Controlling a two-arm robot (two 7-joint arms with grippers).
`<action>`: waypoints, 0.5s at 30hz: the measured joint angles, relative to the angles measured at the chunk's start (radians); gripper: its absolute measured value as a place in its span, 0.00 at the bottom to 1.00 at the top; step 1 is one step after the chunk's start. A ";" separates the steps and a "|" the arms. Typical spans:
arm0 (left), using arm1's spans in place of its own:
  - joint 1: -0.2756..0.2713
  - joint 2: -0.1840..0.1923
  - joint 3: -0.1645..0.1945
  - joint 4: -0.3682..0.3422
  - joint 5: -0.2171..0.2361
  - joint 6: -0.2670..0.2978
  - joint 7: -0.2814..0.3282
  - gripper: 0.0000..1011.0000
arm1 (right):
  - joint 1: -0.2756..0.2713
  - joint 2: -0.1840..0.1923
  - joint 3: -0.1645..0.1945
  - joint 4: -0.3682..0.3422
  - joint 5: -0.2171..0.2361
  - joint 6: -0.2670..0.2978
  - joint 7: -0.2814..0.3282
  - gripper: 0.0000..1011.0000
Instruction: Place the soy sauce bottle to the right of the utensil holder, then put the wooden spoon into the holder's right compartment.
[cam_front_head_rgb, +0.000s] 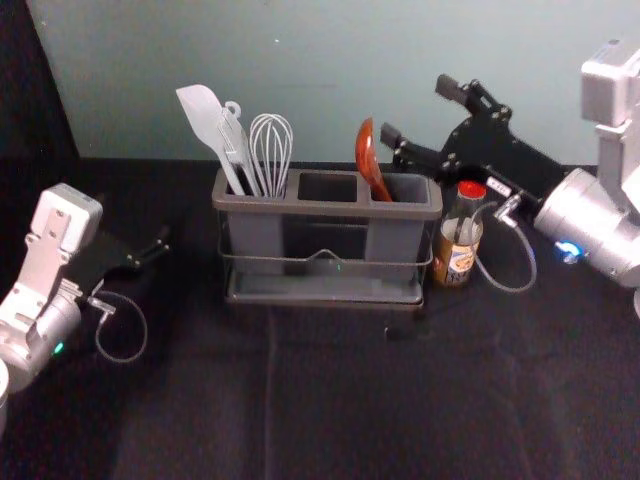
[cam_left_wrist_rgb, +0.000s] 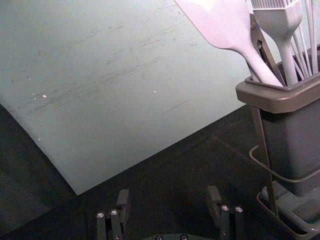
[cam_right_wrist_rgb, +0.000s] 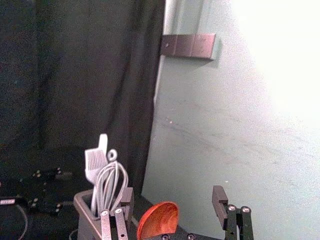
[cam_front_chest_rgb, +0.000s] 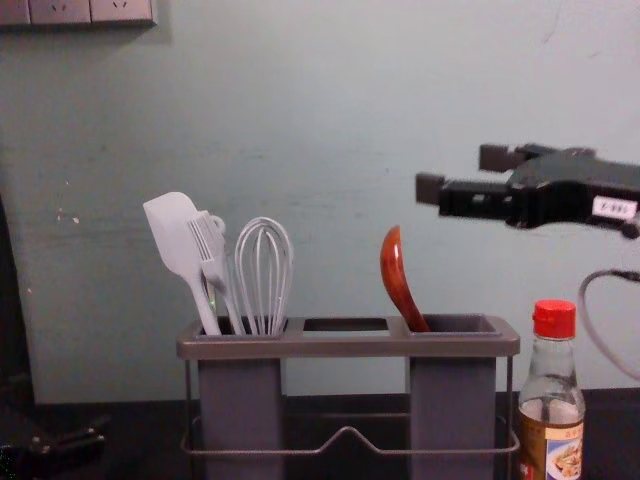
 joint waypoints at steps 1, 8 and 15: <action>0.000 0.000 0.000 0.000 0.000 0.000 0.000 0.99 | -0.011 0.003 0.009 -0.014 0.002 0.003 -0.009 0.99; 0.000 0.000 0.000 0.000 0.000 0.000 0.000 0.99 | -0.106 0.025 0.074 -0.111 0.009 0.017 -0.070 0.99; 0.000 0.000 0.000 0.000 0.000 0.000 0.000 0.99 | -0.215 0.033 0.145 -0.167 0.006 0.014 -0.128 0.99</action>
